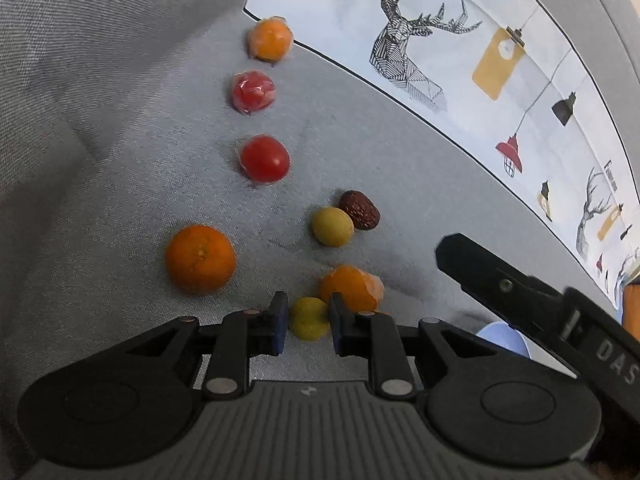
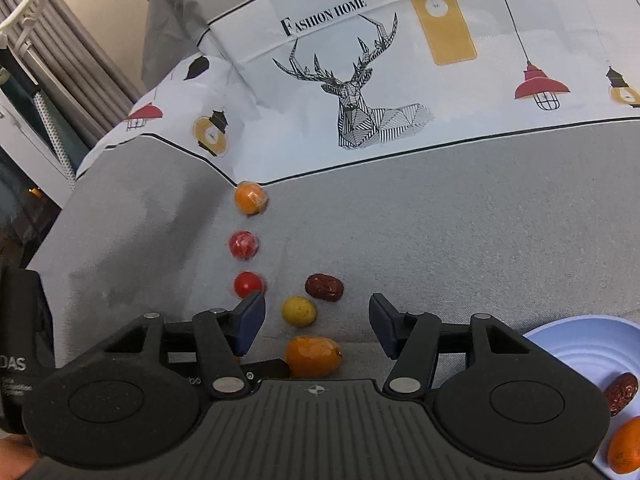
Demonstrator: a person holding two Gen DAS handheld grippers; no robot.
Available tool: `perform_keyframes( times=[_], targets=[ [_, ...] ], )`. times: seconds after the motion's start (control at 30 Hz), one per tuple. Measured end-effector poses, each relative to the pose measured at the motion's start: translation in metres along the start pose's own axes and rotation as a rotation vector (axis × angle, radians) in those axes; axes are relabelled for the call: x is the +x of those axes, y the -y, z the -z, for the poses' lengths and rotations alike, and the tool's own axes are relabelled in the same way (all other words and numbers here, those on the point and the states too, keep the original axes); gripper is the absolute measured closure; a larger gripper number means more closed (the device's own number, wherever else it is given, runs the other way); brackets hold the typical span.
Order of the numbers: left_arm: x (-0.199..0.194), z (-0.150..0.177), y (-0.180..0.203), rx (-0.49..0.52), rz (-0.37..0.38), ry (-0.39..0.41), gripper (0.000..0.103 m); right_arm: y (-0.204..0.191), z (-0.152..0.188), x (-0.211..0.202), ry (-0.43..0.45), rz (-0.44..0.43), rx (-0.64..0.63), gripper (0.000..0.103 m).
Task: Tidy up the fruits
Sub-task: 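Grasp a yellow-green fruit with the left gripper while the right gripper grasps another mandarin orange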
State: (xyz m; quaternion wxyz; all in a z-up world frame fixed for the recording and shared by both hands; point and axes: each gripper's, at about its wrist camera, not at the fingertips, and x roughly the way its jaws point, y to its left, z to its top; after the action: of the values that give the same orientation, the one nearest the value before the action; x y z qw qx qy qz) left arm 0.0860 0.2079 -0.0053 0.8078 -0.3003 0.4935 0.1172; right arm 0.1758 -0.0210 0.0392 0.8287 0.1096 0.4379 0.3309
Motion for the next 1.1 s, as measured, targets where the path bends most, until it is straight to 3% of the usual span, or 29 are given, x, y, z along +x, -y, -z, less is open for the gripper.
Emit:
perform_keyframes(
  times=[0.07, 0.2, 0.3, 0.6, 0.8, 0.87, 0.9, 0.97, 1.1],
  targets=[
    [-0.002, 0.001, 0.0, 0.003, -0.002, 0.007, 0.08, 0.0, -0.001, 0.003, -0.009, -0.001, 0.007, 0.042],
    [-0.018, -0.001, -0.007, -0.021, -0.096, 0.103, 0.08, -0.002, 0.002, 0.01, -0.036, -0.001, 0.009, 0.04],
    [-0.018, -0.002, -0.013, -0.045, -0.108, 0.1, 0.08, -0.002, 0.005, 0.017, -0.062, 0.009, 0.0, 0.039],
    [-0.024, -0.005, -0.021, -0.108, -0.09, 0.123, 0.08, -0.008, 0.016, 0.037, -0.14, 0.021, -0.057, 0.029],
    [-0.026, -0.006, -0.022, -0.12, -0.081, 0.131, 0.08, -0.019, 0.026, 0.051, -0.173, 0.055, -0.16, 0.028],
    [-0.027, -0.006, -0.022, -0.116, -0.077, 0.135, 0.08, -0.024, 0.028, 0.052, -0.161, 0.074, -0.211, 0.044],
    [-0.027, -0.006, -0.021, -0.114, -0.075, 0.137, 0.08, -0.025, 0.029, 0.051, -0.157, 0.074, -0.231, 0.061],
    [-0.027, -0.006, -0.02, -0.107, -0.063, 0.135, 0.08, -0.027, 0.029, 0.046, -0.151, 0.054, -0.241, 0.061],
    [-0.024, -0.005, -0.012, -0.069, -0.043, 0.117, 0.08, -0.027, 0.023, 0.032, -0.12, 0.108, -0.272, 0.061]
  ],
)
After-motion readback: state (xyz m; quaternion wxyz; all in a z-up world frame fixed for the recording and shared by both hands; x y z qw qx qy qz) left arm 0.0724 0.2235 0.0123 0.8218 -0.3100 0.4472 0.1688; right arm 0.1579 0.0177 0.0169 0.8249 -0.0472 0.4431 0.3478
